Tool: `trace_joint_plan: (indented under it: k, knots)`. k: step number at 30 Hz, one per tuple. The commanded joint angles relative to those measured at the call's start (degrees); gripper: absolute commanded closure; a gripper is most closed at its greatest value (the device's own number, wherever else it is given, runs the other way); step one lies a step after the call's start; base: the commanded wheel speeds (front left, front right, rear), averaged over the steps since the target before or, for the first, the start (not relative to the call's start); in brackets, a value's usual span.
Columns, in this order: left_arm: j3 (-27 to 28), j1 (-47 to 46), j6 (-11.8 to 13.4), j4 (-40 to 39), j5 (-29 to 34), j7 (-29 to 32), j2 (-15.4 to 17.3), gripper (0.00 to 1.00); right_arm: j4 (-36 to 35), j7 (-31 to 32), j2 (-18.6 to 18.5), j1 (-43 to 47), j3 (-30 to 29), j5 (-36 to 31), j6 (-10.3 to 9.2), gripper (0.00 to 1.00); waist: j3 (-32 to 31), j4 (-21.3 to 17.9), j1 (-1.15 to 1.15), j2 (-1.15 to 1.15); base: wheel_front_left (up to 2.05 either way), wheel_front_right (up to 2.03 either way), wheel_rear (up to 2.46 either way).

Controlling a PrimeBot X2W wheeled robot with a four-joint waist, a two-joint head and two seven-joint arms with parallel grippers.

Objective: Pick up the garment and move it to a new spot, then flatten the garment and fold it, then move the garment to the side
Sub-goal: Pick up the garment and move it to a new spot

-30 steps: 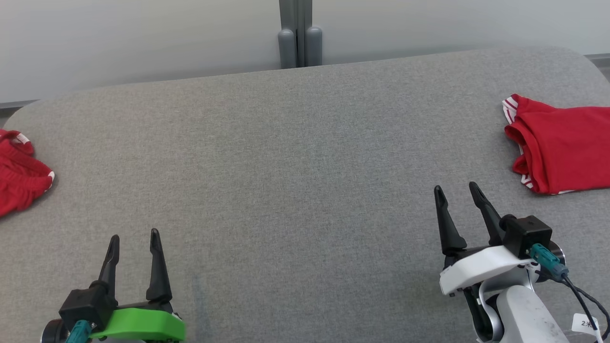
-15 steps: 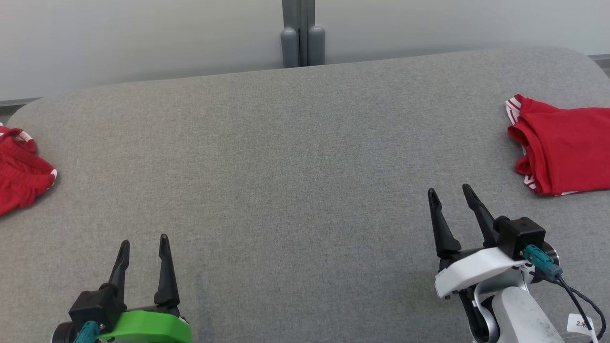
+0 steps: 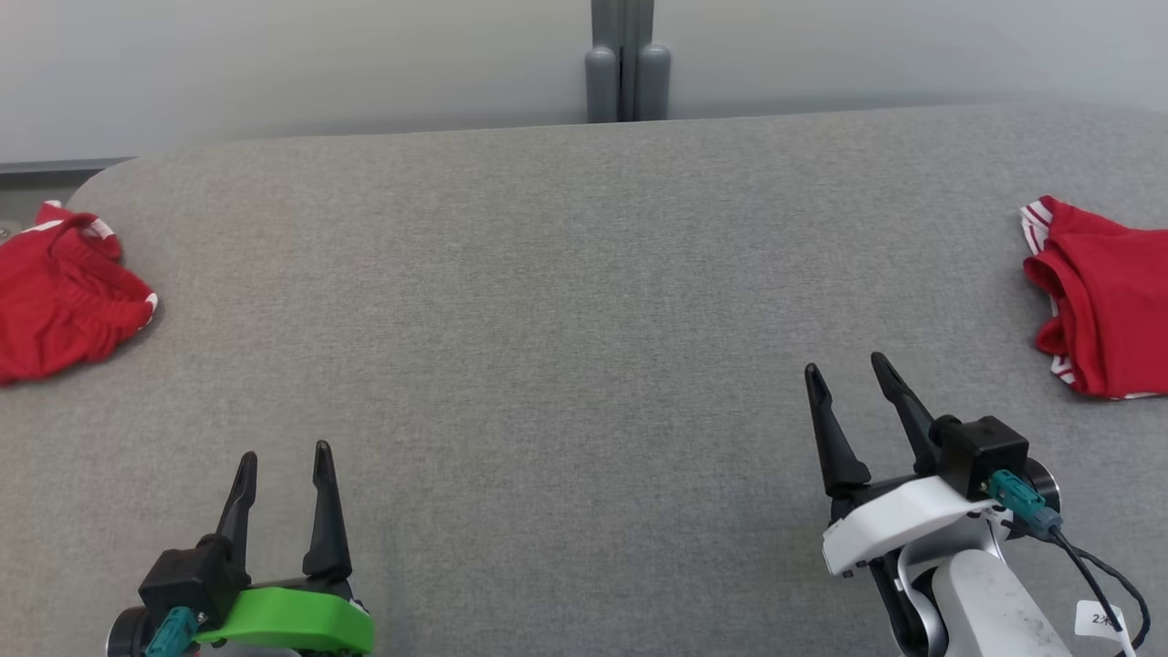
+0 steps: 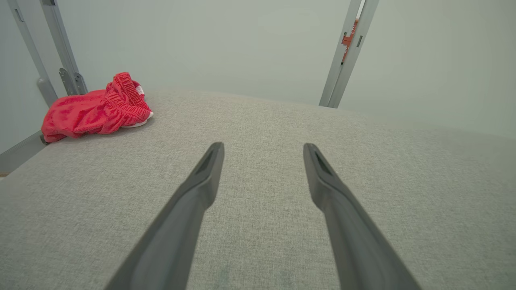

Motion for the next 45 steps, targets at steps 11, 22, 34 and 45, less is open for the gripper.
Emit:
trace_joint_plan:
  k: [11,22,34,45]
  knots:
    - [0.87,0.67,0.21,-0.51,-0.48,-0.18,0.11,0.00,0.58,-0.17,-0.13,1.13,1.40,-0.58,-0.09,0.00,-0.96,15.79,0.00,0.00,0.00,0.00,0.00]
    - [1.97,2.45,0.14,-0.93,-0.89,-0.18,0.10,0.00,1.55,-0.16,-0.13,1.47,3.13,-0.13,-0.09,0.00,-1.61,22.72,0.00,0.00,0.00,0.00,0.00]
    - [1.72,3.09,0.14,-1.97,-2.11,-0.18,0.09,0.00,-0.03,-0.16,-0.16,0.41,1.92,-1.46,-0.09,0.00,0.24,22.17,0.00,0.00,0.00,0.00,0.00]
    - [3.97,-13.05,-2.91,-5.32,2.33,0.30,9.73,0.00,-10.54,2.90,-0.15,-3.40,-4.57,-9.72,-0.09,0.00,10.95,15.79,0.00,0.00,0.00,0.00,0.00]
